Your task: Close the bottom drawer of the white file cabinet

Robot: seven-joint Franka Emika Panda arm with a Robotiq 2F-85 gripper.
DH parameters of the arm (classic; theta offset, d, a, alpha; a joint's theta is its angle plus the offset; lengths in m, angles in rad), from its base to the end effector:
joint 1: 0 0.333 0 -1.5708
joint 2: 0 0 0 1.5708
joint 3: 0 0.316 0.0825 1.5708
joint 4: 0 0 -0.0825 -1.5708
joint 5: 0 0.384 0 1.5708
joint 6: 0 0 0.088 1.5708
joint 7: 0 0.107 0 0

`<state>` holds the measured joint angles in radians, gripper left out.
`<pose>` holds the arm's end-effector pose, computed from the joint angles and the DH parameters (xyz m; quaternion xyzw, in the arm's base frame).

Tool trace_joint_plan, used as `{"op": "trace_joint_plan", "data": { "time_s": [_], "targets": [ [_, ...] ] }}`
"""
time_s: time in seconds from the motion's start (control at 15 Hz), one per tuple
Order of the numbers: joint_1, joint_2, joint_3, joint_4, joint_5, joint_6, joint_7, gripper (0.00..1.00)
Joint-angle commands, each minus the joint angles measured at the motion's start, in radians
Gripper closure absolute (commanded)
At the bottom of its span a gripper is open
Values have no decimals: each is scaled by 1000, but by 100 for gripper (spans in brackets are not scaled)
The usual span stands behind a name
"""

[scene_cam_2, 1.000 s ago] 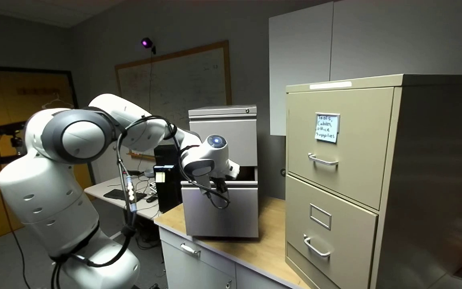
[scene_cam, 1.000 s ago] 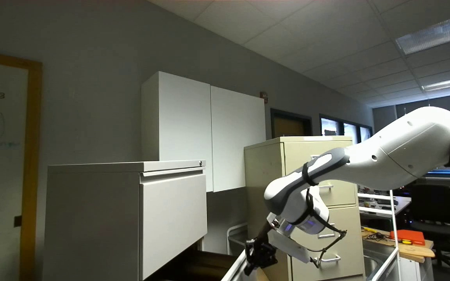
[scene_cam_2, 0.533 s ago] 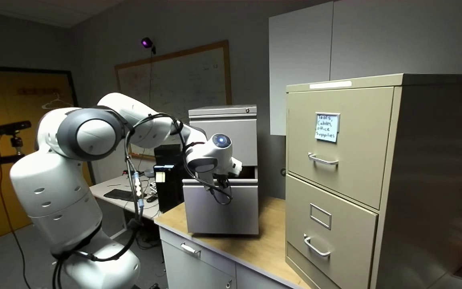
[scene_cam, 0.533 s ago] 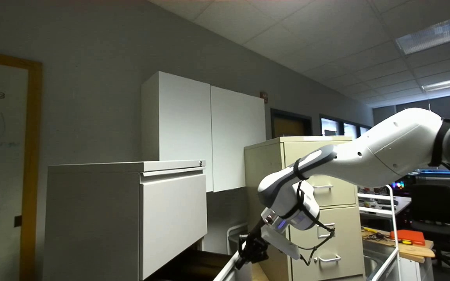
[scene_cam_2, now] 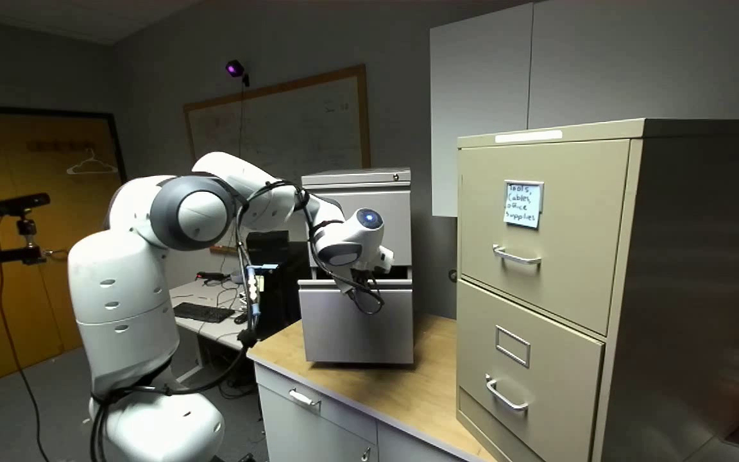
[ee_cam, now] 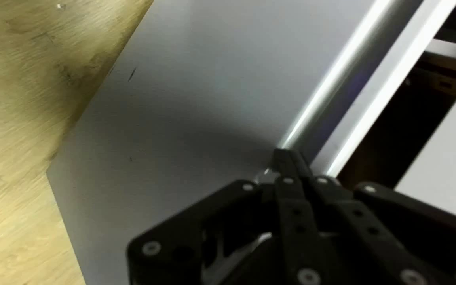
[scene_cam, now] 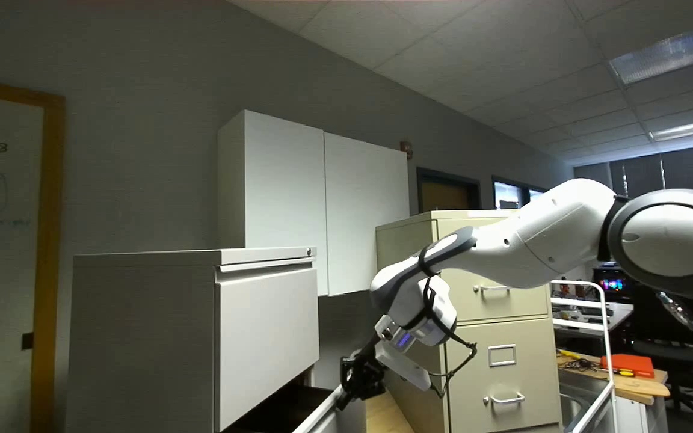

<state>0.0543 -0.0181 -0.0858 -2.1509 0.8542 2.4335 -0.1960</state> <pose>0.5617 -0.0158 0.4403 -0.9189 0.1960 -0.1709 0.2967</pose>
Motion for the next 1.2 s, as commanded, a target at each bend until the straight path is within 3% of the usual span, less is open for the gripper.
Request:
{"op": "trace_joint_plan", "data": {
  "time_s": [0.0,0.07,0.13,0.53,0.87,0.93,1.13],
  "targets": [
    [-30,119,28,227,-3,-88,18,100],
    [-8,148,5,270,-8,-112,20,100],
    [-38,173,35,312,-20,-134,27,100],
    [-72,312,64,538,-59,-241,30,100],
    [-118,433,94,804,-31,-285,45,100],
    [-106,455,75,846,-16,-302,43,100],
    [-142,473,82,881,-70,-378,72,100]
  ]
}}
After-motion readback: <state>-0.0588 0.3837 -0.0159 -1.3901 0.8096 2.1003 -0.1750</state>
